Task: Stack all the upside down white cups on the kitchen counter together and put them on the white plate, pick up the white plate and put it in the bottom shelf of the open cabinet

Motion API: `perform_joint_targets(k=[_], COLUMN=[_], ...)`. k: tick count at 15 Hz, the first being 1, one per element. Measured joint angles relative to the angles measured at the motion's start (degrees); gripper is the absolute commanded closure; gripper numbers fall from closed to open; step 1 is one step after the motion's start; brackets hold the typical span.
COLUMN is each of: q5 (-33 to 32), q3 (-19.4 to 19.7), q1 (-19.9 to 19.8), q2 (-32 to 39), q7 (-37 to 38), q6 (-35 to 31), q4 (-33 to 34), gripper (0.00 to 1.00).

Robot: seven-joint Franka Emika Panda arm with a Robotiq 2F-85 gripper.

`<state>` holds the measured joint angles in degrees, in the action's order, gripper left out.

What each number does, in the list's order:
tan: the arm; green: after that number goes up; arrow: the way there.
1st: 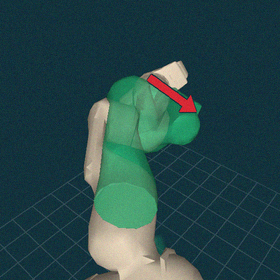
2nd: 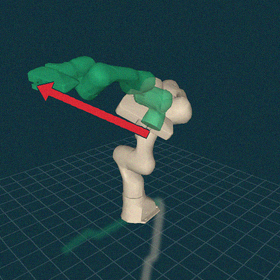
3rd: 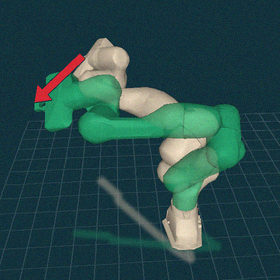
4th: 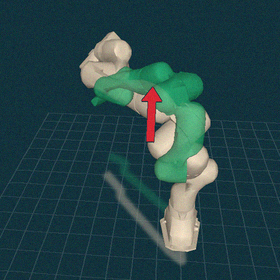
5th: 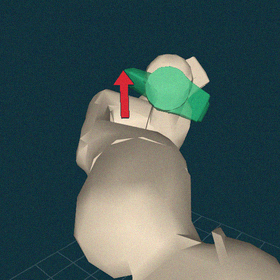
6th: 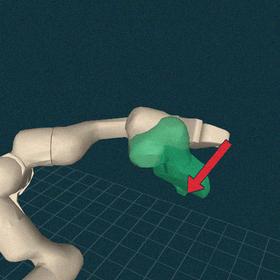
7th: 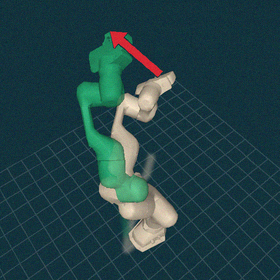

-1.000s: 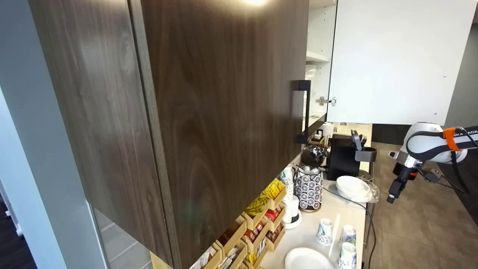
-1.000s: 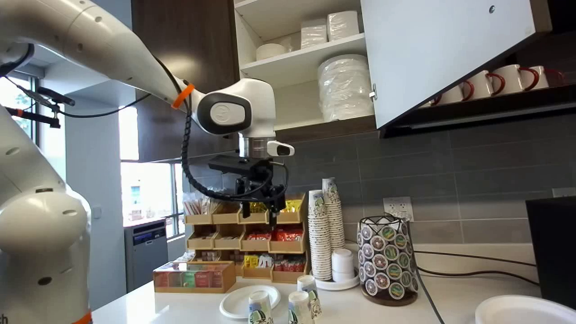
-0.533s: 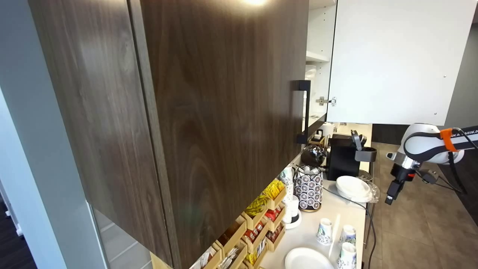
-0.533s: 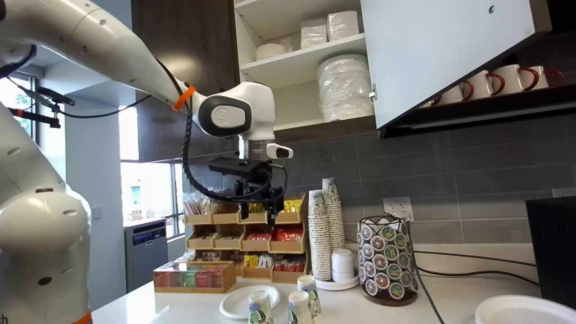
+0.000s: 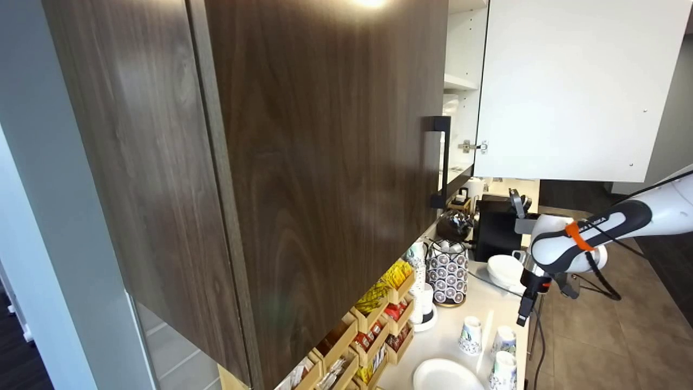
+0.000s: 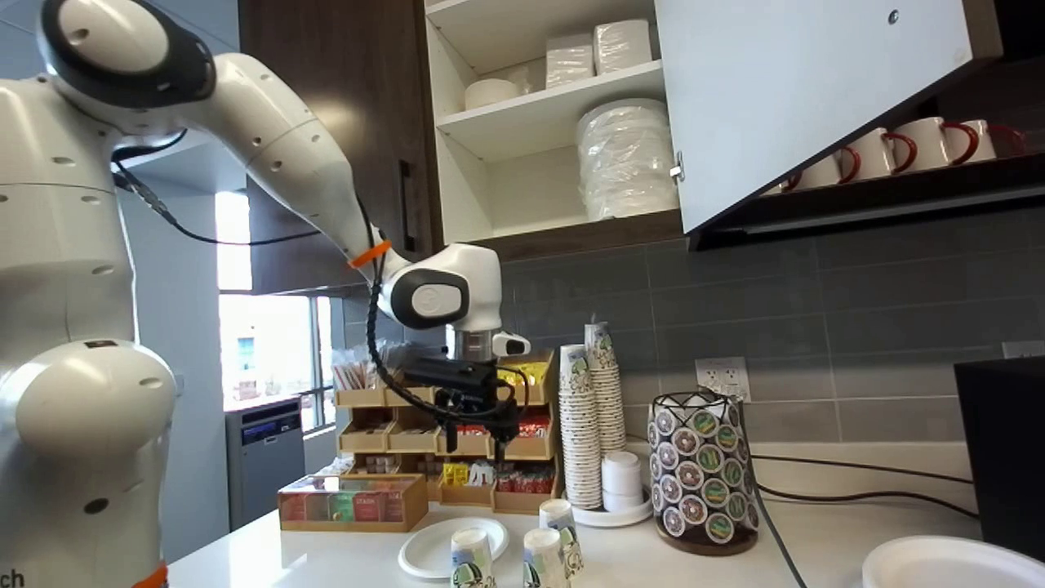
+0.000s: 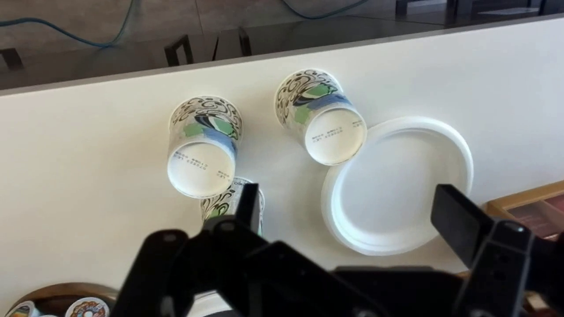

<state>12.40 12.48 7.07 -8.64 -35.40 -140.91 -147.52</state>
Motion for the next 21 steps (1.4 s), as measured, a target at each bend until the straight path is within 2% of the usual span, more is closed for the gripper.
perform_joint_targets(k=[3,6,10,15,20,21], q5=[-0.7,-3.7,-6.3,-5.8,-5.7,-5.7], q3=[-2.8,-4.3,-5.2,-8.6,-10.8,-11.0], q1=[-1.5,-4.3,-7.7,-11.5,-13.7,-14.0], q2=[8.0,14.2,19.5,23.8,27.3,27.9], q7=[2.2,7.1,12.5,12.6,12.6,12.6], q6=[-7.1,-11.0,-11.3,-10.7,-9.7,-9.7], q4=[2.5,5.6,9.5,12.5,14.3,14.6], gripper=[0.0,0.0,0.0,0.0,0.0,0.19])
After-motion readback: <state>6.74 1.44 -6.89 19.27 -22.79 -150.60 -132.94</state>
